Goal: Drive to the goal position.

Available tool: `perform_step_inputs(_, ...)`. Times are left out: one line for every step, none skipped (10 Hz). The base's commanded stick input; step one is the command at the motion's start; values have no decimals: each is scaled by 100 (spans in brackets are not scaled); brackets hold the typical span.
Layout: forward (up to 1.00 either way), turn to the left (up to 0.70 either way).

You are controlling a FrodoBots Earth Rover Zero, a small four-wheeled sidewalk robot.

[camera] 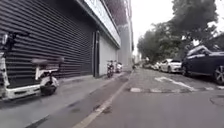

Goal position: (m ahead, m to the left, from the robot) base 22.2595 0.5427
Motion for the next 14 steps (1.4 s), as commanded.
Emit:
perform_step_inputs(70,0)
perform_step_inputs(70,0)
perform_step_inputs(70,0)
perform_step_inputs(70,0)
perform_step_inputs(70,-5)
perform_step_inputs(70,-13)
perform_step_inputs(70,-14)
perform_step_inputs(70,-14)
perform_step_inputs(70,-14)
perform_step_inputs(70,-14)
perform_step_inputs(70,-9)
perform_step_inputs(70,0)
perform_step_inputs(70,0)
perform_step_inputs(70,0)
